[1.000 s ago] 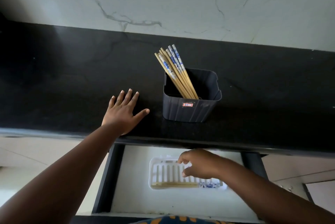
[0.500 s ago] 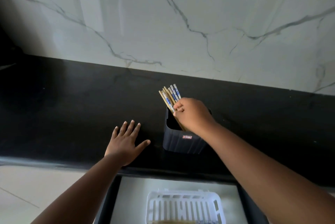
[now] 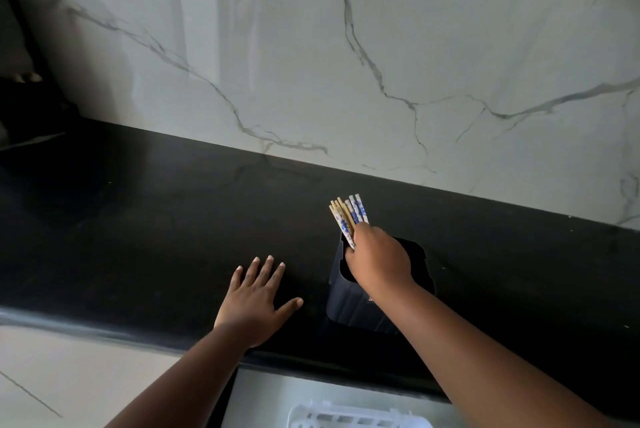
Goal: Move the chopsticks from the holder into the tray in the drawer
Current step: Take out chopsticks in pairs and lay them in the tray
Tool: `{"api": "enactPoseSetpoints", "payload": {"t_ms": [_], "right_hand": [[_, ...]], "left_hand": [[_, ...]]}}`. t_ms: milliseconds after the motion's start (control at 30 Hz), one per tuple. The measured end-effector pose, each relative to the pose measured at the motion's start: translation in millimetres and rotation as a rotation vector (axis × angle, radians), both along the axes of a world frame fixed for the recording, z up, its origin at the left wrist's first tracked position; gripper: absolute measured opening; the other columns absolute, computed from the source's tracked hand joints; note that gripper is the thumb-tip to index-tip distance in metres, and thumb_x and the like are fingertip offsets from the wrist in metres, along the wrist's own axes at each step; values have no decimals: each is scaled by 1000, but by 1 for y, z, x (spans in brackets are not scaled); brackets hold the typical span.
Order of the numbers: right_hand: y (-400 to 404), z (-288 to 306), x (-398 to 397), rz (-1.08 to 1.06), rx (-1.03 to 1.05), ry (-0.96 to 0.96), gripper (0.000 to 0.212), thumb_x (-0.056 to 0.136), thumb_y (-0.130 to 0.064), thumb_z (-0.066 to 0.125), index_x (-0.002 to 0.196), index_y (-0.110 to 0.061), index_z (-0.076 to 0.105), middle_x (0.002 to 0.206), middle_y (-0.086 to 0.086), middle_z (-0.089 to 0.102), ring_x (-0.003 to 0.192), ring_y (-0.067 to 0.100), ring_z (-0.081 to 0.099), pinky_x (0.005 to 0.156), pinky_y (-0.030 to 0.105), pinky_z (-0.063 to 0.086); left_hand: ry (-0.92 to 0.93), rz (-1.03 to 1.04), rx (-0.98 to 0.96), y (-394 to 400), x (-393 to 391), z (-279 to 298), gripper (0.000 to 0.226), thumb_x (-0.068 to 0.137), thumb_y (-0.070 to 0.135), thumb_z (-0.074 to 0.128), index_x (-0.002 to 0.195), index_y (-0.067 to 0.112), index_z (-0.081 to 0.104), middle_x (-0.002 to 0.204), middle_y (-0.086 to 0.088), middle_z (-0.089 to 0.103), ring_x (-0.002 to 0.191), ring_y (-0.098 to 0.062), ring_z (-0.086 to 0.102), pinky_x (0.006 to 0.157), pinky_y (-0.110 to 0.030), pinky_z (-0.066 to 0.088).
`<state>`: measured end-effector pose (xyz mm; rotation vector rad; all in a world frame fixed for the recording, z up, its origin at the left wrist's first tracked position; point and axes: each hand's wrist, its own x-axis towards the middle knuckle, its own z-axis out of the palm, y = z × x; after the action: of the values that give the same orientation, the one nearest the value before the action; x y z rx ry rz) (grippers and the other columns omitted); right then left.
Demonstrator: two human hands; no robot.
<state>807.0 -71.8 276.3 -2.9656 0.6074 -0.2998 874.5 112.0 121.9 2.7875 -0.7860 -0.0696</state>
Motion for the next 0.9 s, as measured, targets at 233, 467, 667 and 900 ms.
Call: {"api": "enactPoseSetpoints", "payload": {"t_ms": [233, 467, 667, 900], "right_hand": [[-7, 1, -3, -6, 55, -59, 11, 90, -23, 54, 87, -13, 52, 88, 6, 66, 65, 21, 50, 47, 27, 31], [-44, 40, -19, 35, 380, -238, 21, 85, -21, 66, 74, -4, 61, 64, 11, 65, 56, 27, 59, 53, 31, 46], [-70, 110, -40, 111, 901, -454, 5, 86, -15, 70, 82, -18, 71, 76, 5, 74, 68, 15, 72, 64, 29, 61], [-62, 151, -60, 261, 1137, -425, 11, 86, -13, 70, 96, -7, 71, 84, 10, 76, 78, 24, 74, 66, 31, 60]], "left_hand": [[5, 1, -11, 0, 0, 2, 94, 75, 85, 4, 153, 32, 2, 162, 5, -6, 147, -15, -15, 118, -41, -10], [14, 7, -4, 2, -2, 2, 96, 73, 85, 3, 153, 32, 0, 161, 7, -9, 145, -14, -19, 117, -39, -12], [139, 50, -54, -11, -5, 43, 80, 88, 72, 28, 153, 29, 8, 162, -1, -10, 145, -22, -20, 118, -48, -10], [174, -313, -939, -70, -43, 218, 62, 80, 68, 56, 133, 38, 51, 128, 32, 56, 125, 10, 45, 102, -17, 36]]}}
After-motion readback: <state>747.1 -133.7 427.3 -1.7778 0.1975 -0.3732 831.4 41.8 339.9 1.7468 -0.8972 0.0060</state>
